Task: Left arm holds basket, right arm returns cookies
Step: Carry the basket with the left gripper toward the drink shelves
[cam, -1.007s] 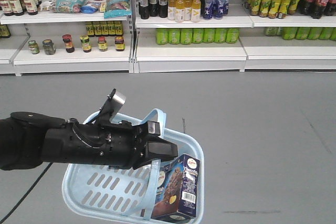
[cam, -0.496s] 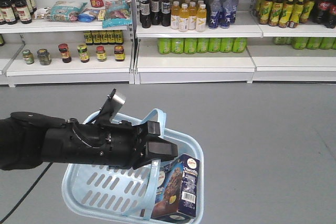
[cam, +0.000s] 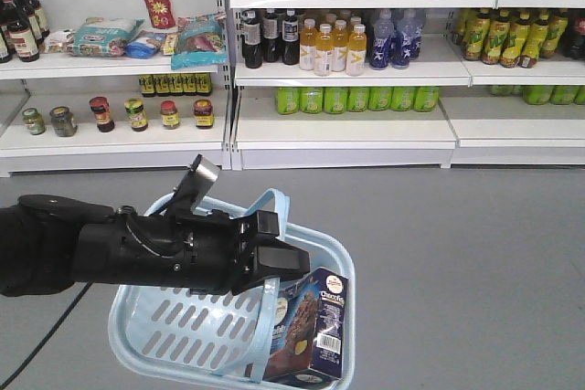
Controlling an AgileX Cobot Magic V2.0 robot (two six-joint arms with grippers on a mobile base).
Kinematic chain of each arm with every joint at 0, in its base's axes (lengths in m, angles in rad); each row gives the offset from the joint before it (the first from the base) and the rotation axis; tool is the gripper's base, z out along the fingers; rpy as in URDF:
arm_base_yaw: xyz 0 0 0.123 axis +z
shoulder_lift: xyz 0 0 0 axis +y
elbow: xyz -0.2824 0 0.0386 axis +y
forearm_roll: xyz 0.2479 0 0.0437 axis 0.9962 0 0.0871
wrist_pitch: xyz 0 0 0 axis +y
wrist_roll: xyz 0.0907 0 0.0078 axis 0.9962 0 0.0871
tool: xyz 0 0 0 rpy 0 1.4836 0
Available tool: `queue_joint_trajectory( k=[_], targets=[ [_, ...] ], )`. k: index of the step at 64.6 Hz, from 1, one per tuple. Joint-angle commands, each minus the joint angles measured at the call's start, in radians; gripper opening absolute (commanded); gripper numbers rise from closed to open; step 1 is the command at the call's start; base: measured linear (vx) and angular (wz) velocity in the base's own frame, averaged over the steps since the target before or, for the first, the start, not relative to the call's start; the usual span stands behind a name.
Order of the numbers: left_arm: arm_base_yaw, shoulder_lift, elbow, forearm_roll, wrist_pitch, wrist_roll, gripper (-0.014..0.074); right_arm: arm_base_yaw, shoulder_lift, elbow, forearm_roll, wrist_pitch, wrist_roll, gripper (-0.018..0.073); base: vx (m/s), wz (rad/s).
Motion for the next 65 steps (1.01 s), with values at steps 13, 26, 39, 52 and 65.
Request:
queue_joint_trajectory(
  k=[13,26,39,52,65],
  targets=[
    [-0.003,-0.051,-0.028,-0.068,0.055,0.012,-0.0008,-0.004,-0.011,0.003,-0.007,-0.075,-0.004,-0.0008,0.32,-0.03],
    [-0.003,-0.051,-0.028,-0.068,0.055,0.012,-0.0008,-0.004,-0.011,0.003,-0.007,-0.075,-0.004,-0.0008,0.33,0.0],
    [-0.003,-0.051,-0.028,-0.068,0.055,0.012,-0.0008,-0.004,-0.011,0.003,-0.007,-0.075,-0.004,-0.0008,0.32,0.03],
    [-0.003,-0.051,-0.028,-0.068,0.055,0.012,-0.0008,-0.004,-0.011,0.003,-0.007,-0.075,-0.004,-0.0008,0.3,0.05],
    [-0.003,-0.051,-0.028,-0.068,0.055,0.012,-0.0008,-0.004,-0.011,0.003,-0.007,-0.075,-0.004,-0.0008,0.27,0.04]
  ],
)
